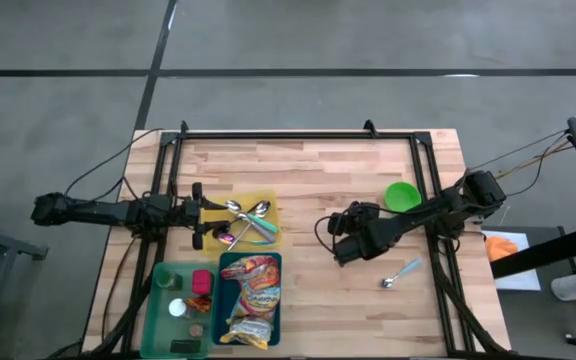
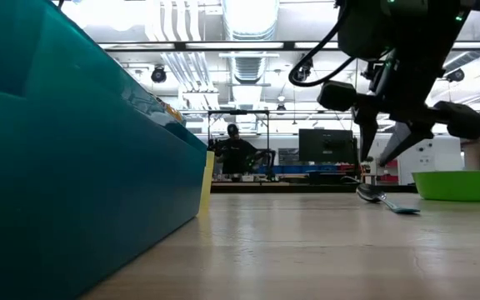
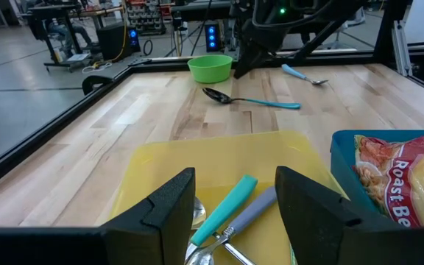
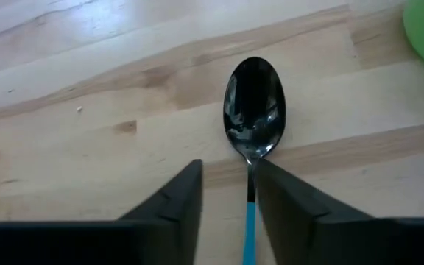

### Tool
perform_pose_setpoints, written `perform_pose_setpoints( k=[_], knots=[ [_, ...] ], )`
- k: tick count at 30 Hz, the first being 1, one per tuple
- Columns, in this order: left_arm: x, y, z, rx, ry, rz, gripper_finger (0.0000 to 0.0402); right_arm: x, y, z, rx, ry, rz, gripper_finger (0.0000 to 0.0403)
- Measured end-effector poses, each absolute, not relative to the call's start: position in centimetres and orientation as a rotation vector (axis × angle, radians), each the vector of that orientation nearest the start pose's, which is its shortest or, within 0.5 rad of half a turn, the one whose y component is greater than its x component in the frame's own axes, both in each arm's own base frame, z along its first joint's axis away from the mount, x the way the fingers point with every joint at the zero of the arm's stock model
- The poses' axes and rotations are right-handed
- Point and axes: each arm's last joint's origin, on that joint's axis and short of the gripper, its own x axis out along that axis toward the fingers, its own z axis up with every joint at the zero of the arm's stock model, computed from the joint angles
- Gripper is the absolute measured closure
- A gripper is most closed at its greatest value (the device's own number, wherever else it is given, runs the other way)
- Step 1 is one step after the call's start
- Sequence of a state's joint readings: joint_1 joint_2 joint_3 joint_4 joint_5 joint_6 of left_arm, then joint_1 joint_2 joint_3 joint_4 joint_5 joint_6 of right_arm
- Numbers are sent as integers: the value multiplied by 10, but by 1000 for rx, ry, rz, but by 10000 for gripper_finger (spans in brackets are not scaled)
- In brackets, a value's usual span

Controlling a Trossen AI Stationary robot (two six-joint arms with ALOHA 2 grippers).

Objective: Pick & Place Food Item
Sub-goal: Put the blue spoon into the yellow bin

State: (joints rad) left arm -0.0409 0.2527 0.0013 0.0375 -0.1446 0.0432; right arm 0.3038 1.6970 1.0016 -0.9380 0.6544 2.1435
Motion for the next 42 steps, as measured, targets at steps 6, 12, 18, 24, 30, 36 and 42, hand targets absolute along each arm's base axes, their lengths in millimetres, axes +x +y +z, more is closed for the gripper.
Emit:
perform_pose_setpoints(
  k=[6, 12, 18, 24, 30, 36, 42],
  knots=[
    [111, 0, 146, 63, 215, 99, 212, 267, 65, 158, 989, 478, -1445, 210],
    [111, 0, 146, 63, 215, 99, 212, 273, 63, 139, 962, 517, -1492, 224],
    [111, 0, 146, 62, 215, 99, 212, 276, 62, 126, 988, 573, -1521, 263],
    [111, 0, 146, 63, 215, 99, 212, 278, 59, 124, 1006, 562, -1519, 289],
    [111, 0, 146, 63, 215, 99, 212, 277, 56, 116, 1039, 549, -1505, 293],
    [111, 0, 146, 63, 216, 98, 212, 277, 53, 106, 1021, 570, -1529, 293],
    [111, 0, 146, 63, 216, 99, 212, 278, 52, 105, 1004, 609, -1516, 294]
  ],
)
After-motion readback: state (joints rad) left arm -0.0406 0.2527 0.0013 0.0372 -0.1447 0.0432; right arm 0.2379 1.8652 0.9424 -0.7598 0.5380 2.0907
